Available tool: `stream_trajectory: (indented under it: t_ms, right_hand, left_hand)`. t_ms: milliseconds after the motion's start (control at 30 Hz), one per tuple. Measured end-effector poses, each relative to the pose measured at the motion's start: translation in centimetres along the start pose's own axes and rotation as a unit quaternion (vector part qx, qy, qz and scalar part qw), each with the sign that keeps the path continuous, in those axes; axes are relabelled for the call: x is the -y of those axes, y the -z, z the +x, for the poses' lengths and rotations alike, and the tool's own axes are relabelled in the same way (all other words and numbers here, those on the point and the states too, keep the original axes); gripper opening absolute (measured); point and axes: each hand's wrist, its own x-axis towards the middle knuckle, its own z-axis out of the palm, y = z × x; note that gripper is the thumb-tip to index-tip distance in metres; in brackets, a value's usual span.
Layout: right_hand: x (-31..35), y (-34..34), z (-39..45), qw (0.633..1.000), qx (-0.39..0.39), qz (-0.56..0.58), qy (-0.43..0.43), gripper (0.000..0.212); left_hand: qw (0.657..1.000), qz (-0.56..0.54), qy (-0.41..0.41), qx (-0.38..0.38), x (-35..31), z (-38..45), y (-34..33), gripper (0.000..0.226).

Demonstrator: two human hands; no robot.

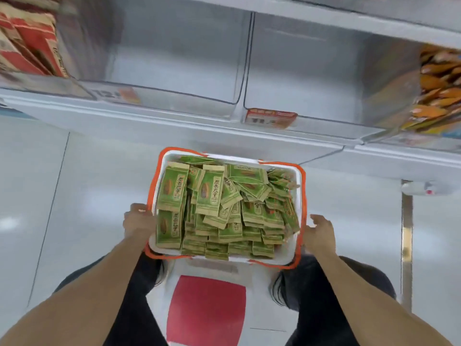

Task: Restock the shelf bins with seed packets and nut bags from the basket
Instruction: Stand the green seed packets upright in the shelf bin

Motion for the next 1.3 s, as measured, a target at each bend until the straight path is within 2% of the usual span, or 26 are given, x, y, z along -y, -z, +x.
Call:
stream_trajectory:
  t_ms: [33, 100, 167, 267, 333, 400, 467, 533, 600, 700, 833, 933, 1033, 1100, 1167, 1233, 1300]
  right_hand:
    - [0.0, -0.5, 0.7, 1.000, -0.027, -0.011, -0.001, 0.038]
    - [1.7, -1.5, 2.0, 0.996, -0.070, -0.010, 0.055, 0.026]
    - [4.4, -3.0, 3.2, 0.987, -0.056, -0.024, 0.147, 0.013]
    - [7.7, -5.5, 3.7, 0.970, 0.019, -0.003, 0.240, 0.013]
    - [8.4, -7.3, 4.0, 0.962, 0.038, -0.025, 0.270, 0.033]
    - [9.0, -9.0, 4.7, 0.953, 0.033, -0.072, 0.294, 0.050]
    - [10.5, -10.2, 6.0, 0.943, 0.034, -0.101, 0.316, 0.060]
    - [11.8, -11.4, 7.2, 0.931, 0.051, -0.144, 0.333, 0.063]
    - [12.4, -12.7, 7.5, 0.921, 0.057, -0.196, 0.333, 0.058]
    - [12.1, -13.8, 6.3, 0.927, 0.036, -0.217, 0.305, 0.056]
    - [12.5, -12.8, 5.9, 0.908, 0.031, -0.279, 0.312, 0.054]
    - [12.0, -12.0, 5.3, 0.914, 0.070, -0.265, 0.300, 0.054]
    - [11.4, -11.6, 4.7, 0.931, 0.102, -0.205, 0.283, 0.060]
    - [11.1, -11.8, 4.1, 0.936, 0.088, -0.194, 0.282, 0.068]
    - [11.0, -12.1, 3.3, 0.943, 0.065, -0.189, 0.265, 0.089]
    - [11.1, -12.1, 2.4, 0.962, 0.074, -0.137, 0.224, 0.109]
    - [11.0, -11.5, 1.9, 0.976, 0.117, -0.069, 0.171, 0.116]
  left_hand:
    - [0.999, 0.028, -0.001, -0.037, -0.5, 0.9, -0.4, 0.032]
    - [0.993, 0.066, -0.080, -0.062, -2.5, 2.0, -1.7, 0.037]
    - [0.980, 0.065, -0.186, -0.008, -5.1, 2.7, -4.0, 0.028]
    - [0.960, 0.077, -0.254, 0.087, -8.8, 2.6, -7.6, 0.033]
    - [0.949, 0.116, -0.264, 0.127, -9.8, 2.4, -9.5, 0.050]
    - [0.941, 0.153, -0.269, 0.134, -9.5, 2.9, -10.9, 0.072]
    - [0.943, 0.152, -0.257, 0.150, -9.4, 3.9, -11.6, 0.086]
    - [0.943, 0.148, -0.259, 0.149, -9.6, 4.8, -12.1, 0.089]
    - [0.945, 0.143, -0.265, 0.125, -9.9, 5.1, -12.7, 0.090]
    - [0.950, 0.142, -0.263, 0.087, -9.1, 3.7, -13.3, 0.087]
    - [0.954, 0.135, -0.260, 0.061, -8.8, 3.1, -13.3, 0.089]
    - [0.949, 0.143, -0.272, 0.064, -8.4, 3.1, -12.9, 0.095]
    - [0.948, 0.156, -0.268, 0.071, -8.2, 2.7, -12.5, 0.096]
    - [0.944, 0.180, -0.268, 0.073, -8.0, 2.6, -12.5, 0.101]
    - [0.943, 0.191, -0.261, 0.072, -7.8, 2.3, -12.5, 0.103]
    - [0.938, 0.211, -0.262, 0.078, -7.7, 1.6, -12.1, 0.096]
    - [0.935, 0.217, -0.268, 0.087, -7.8, 1.1, -11.2, 0.082]
